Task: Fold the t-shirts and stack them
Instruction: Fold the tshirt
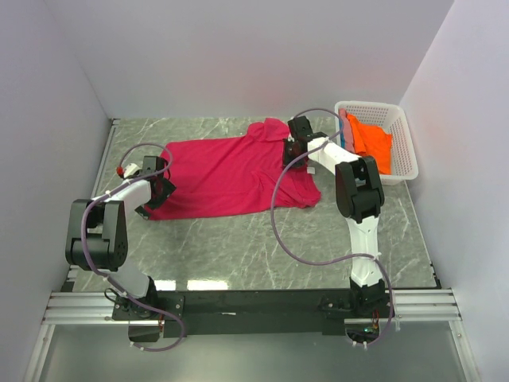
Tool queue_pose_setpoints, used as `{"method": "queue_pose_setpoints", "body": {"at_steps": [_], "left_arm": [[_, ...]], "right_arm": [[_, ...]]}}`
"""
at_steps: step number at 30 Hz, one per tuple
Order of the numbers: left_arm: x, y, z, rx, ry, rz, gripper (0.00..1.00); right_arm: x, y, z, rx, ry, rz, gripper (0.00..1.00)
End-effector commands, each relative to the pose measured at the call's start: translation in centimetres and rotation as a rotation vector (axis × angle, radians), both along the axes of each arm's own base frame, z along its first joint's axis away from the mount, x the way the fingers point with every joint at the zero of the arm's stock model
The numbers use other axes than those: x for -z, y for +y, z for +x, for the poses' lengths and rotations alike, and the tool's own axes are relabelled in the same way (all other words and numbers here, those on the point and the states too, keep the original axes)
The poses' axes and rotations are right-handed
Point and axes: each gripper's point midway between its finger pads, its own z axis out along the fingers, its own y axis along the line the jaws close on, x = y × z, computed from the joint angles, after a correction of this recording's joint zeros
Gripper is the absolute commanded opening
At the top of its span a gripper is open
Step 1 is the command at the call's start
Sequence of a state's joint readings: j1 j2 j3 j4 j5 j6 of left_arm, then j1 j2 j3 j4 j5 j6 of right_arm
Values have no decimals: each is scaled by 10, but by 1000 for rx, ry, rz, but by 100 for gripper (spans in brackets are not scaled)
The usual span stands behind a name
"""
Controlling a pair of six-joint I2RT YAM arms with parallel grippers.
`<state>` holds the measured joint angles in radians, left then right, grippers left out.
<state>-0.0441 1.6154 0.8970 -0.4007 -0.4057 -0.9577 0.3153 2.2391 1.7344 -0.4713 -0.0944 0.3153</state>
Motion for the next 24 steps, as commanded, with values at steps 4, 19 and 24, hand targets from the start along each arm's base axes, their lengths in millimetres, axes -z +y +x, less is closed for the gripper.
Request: {"method": "queue_pose_setpoints", "body": {"at_steps": [4,19,24], "left_arm": [[-9,4,5,-6,-23,13,99],[-10,10,2,-22,-9,37,99],[-10,12,1,-29,-7,45,99]], "right_arm": [[-46,-5,10,16,-104,-4,0],[-75,-25,30,62,-184,-122,0],[-77,-33,51,68,-229,-187,0]]}}
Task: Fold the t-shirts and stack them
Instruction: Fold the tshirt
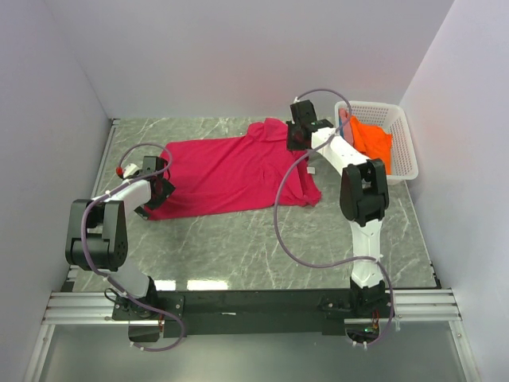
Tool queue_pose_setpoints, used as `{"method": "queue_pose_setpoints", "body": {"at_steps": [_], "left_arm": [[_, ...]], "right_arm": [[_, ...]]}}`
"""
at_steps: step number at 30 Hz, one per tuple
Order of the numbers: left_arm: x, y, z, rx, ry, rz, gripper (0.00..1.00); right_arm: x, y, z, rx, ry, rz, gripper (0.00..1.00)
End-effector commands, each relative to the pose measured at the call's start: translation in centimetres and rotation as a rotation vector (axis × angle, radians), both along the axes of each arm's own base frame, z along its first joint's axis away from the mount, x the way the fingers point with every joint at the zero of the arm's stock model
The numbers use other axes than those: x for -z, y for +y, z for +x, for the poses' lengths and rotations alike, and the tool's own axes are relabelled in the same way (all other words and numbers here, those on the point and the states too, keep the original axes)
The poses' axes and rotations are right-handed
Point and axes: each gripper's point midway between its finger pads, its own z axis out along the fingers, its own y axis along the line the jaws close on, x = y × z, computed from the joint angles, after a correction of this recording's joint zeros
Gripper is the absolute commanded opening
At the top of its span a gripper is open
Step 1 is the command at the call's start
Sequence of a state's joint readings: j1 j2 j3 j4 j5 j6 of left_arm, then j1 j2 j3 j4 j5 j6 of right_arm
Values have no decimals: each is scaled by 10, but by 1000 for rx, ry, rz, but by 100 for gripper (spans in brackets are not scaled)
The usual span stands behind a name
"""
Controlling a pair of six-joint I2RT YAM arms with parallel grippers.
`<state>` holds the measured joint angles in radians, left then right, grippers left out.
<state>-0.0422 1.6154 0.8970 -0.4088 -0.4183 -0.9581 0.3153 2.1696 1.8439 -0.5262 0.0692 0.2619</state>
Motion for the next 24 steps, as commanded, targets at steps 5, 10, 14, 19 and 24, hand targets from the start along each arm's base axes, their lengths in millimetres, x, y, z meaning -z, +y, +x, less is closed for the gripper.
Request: {"method": "queue_pose_setpoints", "body": {"at_steps": [5,10,14,19,24], "left_arm": [[-12,10,3,-22,-16,36,99],[-18,8,5,-15,-37,30,99],[-34,5,11,-10,-85,19,99],[-62,3,13,-25,-142,34,99],[-86,-10,31,21,-232,-2,99]], "right_arm": [[-5,-11,28,1,-52,-101,12],[-11,-15,20,23,-46,-100,48],[-50,-9,-2,6,-72,-38,73],[-55,15,-64,-85,-36,69,78],[-44,70,-130,-240,15,209,86]]}}
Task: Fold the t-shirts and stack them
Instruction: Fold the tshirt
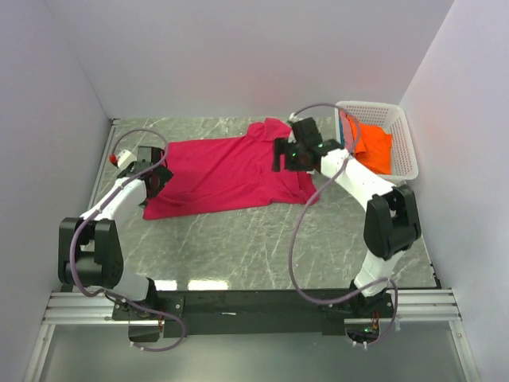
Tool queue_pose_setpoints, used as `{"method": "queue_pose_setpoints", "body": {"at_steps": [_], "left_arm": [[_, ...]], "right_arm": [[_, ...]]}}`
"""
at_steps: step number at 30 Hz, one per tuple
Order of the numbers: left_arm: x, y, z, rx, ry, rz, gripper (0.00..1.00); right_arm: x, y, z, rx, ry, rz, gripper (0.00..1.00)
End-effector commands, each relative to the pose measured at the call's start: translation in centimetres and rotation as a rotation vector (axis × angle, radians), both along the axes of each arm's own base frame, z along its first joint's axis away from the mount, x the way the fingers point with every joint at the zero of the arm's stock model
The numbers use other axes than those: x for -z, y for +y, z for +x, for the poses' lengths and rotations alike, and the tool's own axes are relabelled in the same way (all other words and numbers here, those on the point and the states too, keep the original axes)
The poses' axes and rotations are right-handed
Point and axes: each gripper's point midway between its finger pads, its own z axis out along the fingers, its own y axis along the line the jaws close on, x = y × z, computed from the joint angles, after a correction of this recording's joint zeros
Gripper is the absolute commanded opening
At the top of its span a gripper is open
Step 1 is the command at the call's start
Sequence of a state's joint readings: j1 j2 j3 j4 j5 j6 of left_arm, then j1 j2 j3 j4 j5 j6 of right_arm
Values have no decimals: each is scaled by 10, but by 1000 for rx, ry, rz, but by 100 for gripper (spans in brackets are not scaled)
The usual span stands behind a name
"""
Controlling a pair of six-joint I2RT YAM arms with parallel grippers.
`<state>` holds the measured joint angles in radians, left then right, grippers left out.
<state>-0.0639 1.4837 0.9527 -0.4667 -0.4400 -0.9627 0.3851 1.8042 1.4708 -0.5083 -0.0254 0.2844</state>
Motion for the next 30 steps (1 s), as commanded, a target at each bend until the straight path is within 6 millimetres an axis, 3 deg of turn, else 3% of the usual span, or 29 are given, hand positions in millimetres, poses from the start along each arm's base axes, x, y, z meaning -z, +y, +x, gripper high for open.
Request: {"method": "queue_pose_setpoints", "body": {"at_steps": [1,2,5,10,15,19,22,27,30], "left_arm": [[-30,-6,21,19,-103,-15,100],[-28,-7,26,24,-99,-18,99],[-14,-13,39,46,-75,-42,99],[14,-10,44,30,-12,-48,99],[44,6,32,-27,53,-54,99],[57,13,21,-61,99,-51,99],[64,13,13,-71,133,-45,99],[74,14,-12,-95,203,-49,99],[72,16,-32,-127,233,-47,99]], "right_arm": [[3,56,-41,-142,24,125,87],[7,68,-51,-167,40,124,87],[34,75,-64,-169,113,127,87],[65,40,-51,-35,150,46,87],[97,-1,-48,83,212,54,86],[131,-34,-74,147,291,5,85],[145,-45,-96,166,327,-4,85],[150,-52,-132,177,378,21,85],[154,-52,-168,189,444,66,85]]}}
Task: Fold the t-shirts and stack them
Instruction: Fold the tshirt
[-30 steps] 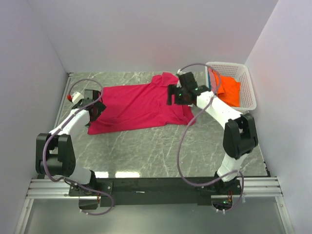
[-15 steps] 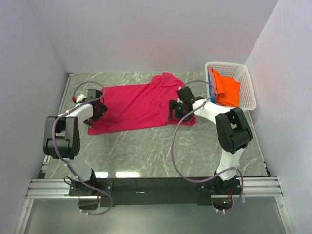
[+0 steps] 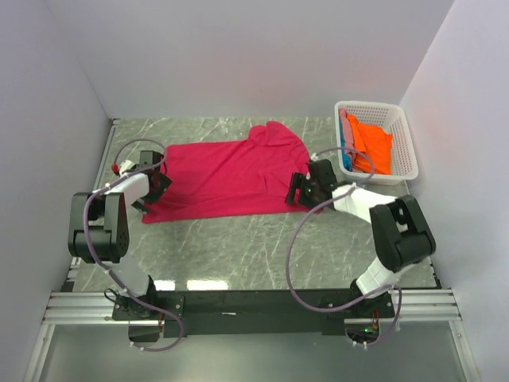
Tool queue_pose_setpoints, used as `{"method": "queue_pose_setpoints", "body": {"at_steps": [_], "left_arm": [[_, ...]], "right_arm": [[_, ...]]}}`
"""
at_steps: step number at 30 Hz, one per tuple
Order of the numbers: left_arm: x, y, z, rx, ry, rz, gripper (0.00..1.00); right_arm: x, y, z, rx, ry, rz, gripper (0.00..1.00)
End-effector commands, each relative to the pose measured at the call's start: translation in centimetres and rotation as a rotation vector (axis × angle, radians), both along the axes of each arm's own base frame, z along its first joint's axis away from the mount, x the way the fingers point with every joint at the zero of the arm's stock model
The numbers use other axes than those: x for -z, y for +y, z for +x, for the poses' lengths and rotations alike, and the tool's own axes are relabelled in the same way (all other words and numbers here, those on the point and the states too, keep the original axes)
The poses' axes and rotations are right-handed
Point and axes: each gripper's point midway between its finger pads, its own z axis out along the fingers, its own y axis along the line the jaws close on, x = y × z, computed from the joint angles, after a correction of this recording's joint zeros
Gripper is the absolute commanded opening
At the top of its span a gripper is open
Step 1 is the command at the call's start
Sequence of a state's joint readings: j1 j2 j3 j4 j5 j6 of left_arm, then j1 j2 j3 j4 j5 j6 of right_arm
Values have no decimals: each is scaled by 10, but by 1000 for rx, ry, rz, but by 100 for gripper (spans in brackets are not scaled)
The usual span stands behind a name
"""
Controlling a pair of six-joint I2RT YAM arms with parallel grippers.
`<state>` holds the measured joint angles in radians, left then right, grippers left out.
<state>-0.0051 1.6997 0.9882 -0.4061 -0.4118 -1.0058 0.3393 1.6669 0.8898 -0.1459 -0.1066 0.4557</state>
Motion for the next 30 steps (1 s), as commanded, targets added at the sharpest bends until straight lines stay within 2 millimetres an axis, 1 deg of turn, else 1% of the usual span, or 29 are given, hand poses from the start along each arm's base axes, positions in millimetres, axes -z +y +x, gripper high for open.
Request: {"method": "queue_pose_setpoints", "body": {"at_steps": [1,3,4,5,6,7,8,10,11,12,13,15,16,17,18,19,20,21,22,23,24,25,26,27,28,29,30], "left_arm": [[15,-1,-57,-47,147,-24,100],[13,-5,-69,-60,150,-47,99],[13,-6,-83,-67,163,-58,99],[12,-8,-89,-86,165,-73,99],[13,-8,-96,-96,172,-76,99],[13,-9,-107,-108,178,-80,99],[14,-9,-118,-126,198,-85,99],[11,-9,-132,-146,207,-87,99],[9,-8,-137,-154,210,-84,100],[6,-8,-136,-151,198,-85,99],[-5,-8,-130,-141,155,-83,99],[-21,-1,-121,-144,114,-46,100],[-40,3,-106,-149,56,-30,99],[-48,7,-99,-161,30,-14,99],[-57,8,-91,-169,-1,-8,99],[-72,14,-76,-188,-51,-19,100],[-78,14,-66,-182,-79,-27,99],[-85,13,-55,-171,-109,-30,99],[-98,15,-34,-166,-163,-35,99],[-103,18,-25,-175,-175,-26,99],[-107,20,-17,-182,-180,-16,99],[-111,25,1,-187,-190,5,99],[-111,28,10,-176,-182,17,100],[-111,30,20,-166,-175,21,99],[-108,33,39,-161,-160,26,99],[-104,33,48,-137,-140,32,100],[-99,32,56,-119,-123,22,99]], "right_arm": [[55,-23,-107,48,355,-26,85],[51,-18,-127,35,382,5,85],[55,-21,-144,42,416,-2,85],[51,-21,-154,54,434,3,85],[51,-19,-164,50,451,2,85],[53,-22,-178,55,481,-1,85],[48,-21,-186,61,486,14,85],[43,-18,-200,49,507,44,85],[33,-17,-200,32,479,58,85],[26,-17,-197,26,455,56,85],[12,-17,-179,15,379,40,86],[-15,-18,-159,2,284,25,86],[-41,-12,-134,-11,189,28,86],[-54,-9,-117,-14,127,28,87],[-86,-1,-88,-7,29,48,87],[-101,3,-73,0,-18,50,88],[-107,7,-51,17,-53,40,88],[-119,12,-35,21,-88,46,88],[-153,21,-9,20,-169,70,88],[-146,29,9,4,-159,53,88],[-149,32,24,0,-166,36,88],[-156,42,55,-18,-184,13,88],[-154,44,64,-32,-161,-17,88],[-183,46,93,-8,-237,-34,87],[-184,49,105,-15,-243,-60,87],[-157,51,120,-27,-190,-102,87],[-157,53,133,-31,-206,-113,86]]}}
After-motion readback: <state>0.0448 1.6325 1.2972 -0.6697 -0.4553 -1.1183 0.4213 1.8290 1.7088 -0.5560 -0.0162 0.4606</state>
